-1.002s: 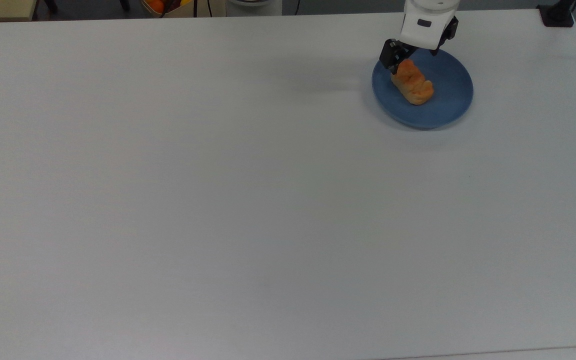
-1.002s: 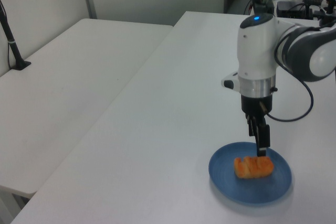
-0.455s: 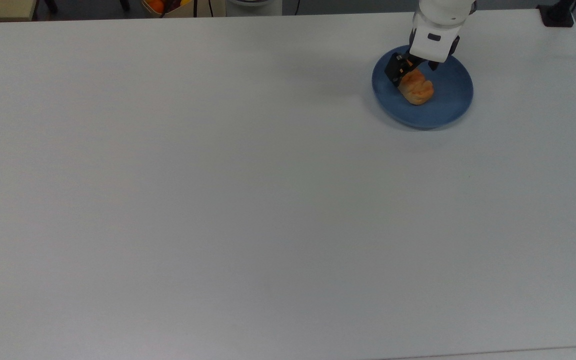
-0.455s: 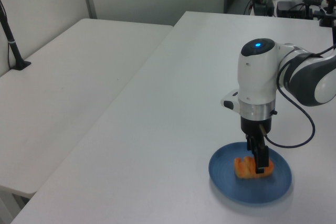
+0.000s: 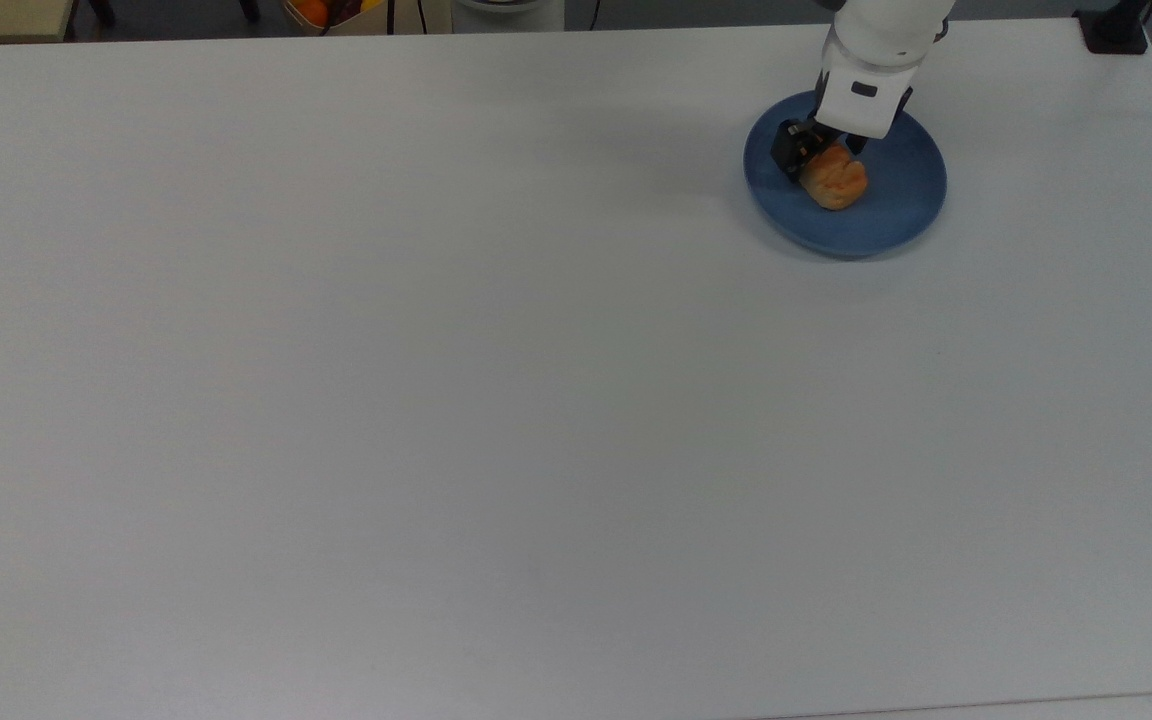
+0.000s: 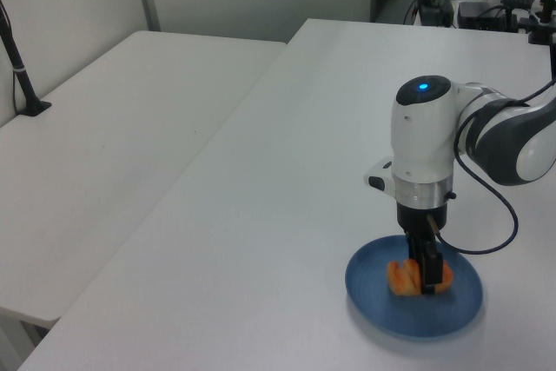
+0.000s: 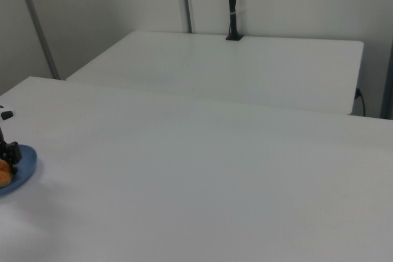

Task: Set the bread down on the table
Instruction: 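Lower the gripper onto the bread roll and close it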

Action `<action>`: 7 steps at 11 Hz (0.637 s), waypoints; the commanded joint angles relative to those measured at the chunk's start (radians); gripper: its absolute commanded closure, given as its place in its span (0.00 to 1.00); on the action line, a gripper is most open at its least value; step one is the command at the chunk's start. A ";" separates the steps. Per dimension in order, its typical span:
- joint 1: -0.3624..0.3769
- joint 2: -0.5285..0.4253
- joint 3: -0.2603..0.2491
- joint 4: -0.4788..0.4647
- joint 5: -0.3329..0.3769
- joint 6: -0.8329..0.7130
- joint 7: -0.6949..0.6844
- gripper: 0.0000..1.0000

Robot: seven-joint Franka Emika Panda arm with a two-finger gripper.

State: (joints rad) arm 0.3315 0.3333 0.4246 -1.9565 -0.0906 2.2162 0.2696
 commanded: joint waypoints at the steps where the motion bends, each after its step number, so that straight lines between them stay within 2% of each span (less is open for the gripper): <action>1: 0.008 -0.005 0.002 -0.028 -0.021 0.025 0.007 0.50; 3: 0.004 -0.008 0.002 -0.028 -0.020 0.014 -0.015 0.66; 7: -0.020 -0.042 0.016 -0.018 -0.018 -0.052 -0.017 0.66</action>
State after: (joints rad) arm 0.3314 0.3341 0.4275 -1.9621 -0.0944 2.2114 0.2635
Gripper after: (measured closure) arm 0.661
